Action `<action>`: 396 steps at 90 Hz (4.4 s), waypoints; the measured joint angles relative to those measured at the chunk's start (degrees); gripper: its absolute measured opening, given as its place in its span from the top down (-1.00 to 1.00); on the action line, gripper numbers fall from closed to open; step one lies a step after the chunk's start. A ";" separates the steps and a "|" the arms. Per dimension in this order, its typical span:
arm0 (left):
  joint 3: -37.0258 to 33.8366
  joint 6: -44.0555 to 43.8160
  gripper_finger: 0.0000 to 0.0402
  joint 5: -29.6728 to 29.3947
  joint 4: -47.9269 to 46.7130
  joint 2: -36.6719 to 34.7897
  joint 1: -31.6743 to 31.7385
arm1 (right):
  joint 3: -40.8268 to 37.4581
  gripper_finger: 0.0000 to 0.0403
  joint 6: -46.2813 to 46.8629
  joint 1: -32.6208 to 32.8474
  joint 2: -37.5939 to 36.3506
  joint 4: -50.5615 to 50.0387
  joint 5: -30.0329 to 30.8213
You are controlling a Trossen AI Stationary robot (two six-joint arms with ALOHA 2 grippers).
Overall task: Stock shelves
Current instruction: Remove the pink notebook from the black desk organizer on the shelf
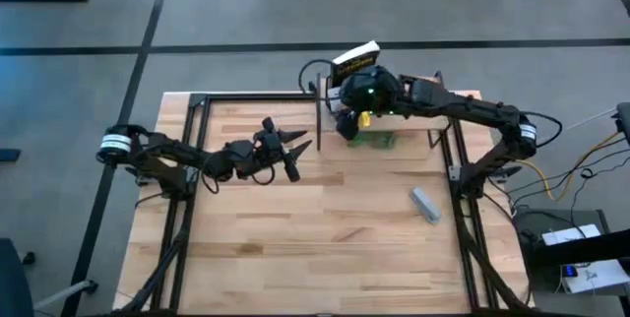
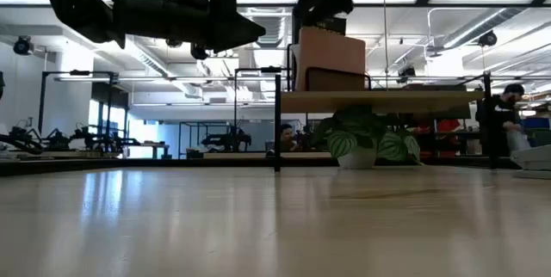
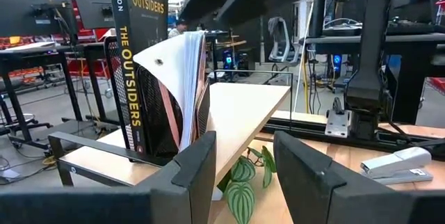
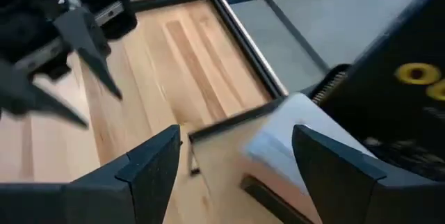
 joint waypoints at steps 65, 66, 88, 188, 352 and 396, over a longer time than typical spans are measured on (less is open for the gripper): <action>0.00 -1.44 0.36 -0.17 0.68 0.00 0.01 | 0.04 -0.18 -22.21 -5.38 1.23 -6.02 -3.25; 0.00 -1.53 0.36 -0.17 0.68 0.00 0.01 | 0.04 -0.18 -22.30 -5.37 1.30 -6.22 -3.25; 0.00 -3.23 0.36 -0.15 0.60 0.00 0.01 | 0.02 0.04 -22.68 -5.43 1.65 -6.81 -3.22; 0.00 -3.67 0.36 -0.02 0.14 0.00 -0.01 | 1.78 0.81 -20.49 -3.95 1.96 -7.36 -1.23; 0.00 -3.65 0.36 -0.13 -0.08 0.00 -0.01 | 13.53 0.91 -18.27 9.14 1.89 -14.70 12.79; 0.00 -3.65 0.36 -0.13 -0.14 0.00 -0.01 | 13.53 0.91 -18.35 13.36 1.26 -14.50 17.77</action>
